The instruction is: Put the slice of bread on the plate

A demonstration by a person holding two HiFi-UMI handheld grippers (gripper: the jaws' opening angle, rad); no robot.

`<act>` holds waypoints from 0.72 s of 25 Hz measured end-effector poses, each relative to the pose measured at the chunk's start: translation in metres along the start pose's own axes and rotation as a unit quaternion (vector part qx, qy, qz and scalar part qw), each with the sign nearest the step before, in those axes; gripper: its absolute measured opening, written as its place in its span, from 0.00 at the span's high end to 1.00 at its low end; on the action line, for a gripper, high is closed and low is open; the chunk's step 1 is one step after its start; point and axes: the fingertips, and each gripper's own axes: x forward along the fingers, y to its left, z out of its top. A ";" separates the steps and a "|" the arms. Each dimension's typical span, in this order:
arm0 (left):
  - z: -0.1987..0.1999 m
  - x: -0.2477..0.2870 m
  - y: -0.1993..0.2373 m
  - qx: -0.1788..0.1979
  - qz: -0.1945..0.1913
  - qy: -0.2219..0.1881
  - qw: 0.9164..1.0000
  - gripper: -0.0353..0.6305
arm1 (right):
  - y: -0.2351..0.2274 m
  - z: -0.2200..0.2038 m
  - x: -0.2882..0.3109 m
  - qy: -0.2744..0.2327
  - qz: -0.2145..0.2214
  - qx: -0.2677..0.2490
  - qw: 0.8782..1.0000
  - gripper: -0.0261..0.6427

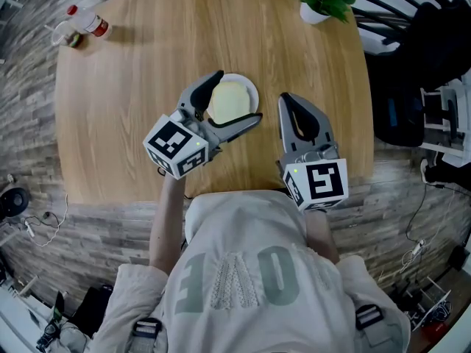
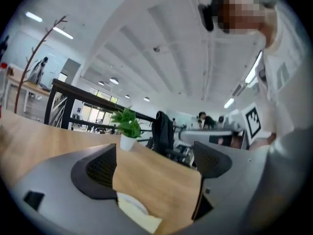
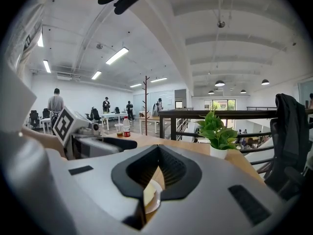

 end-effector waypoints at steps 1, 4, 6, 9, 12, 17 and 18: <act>0.016 -0.005 -0.001 -0.027 -0.004 -0.033 0.999 0.20 | 0.001 0.002 0.000 -0.004 0.002 -0.001 1.000 0.93; 0.052 -0.021 0.011 -0.090 0.028 -0.112 0.989 0.26 | 0.001 0.008 0.000 -0.015 0.003 -0.004 1.000 0.93; 0.062 -0.032 0.027 -0.098 0.076 -0.137 0.983 0.54 | 0.002 0.010 0.002 -0.018 0.002 -0.006 1.000 0.93; 0.072 -0.054 0.041 -0.010 0.185 -0.143 0.972 0.89 | 0.006 0.013 0.003 -0.026 0.008 -0.010 1.000 0.93; 0.088 -0.074 0.038 0.090 0.280 -0.157 0.943 0.94 | 0.011 0.019 0.004 -0.042 0.019 -0.008 0.999 0.93; 0.090 -0.090 0.033 0.102 0.331 -0.175 0.922 0.94 | 0.018 0.023 0.004 -0.049 0.024 -0.027 0.998 0.94; 0.089 -0.090 0.035 0.101 0.334 -0.171 0.921 0.94 | 0.019 0.025 0.005 -0.049 0.021 -0.036 0.998 0.94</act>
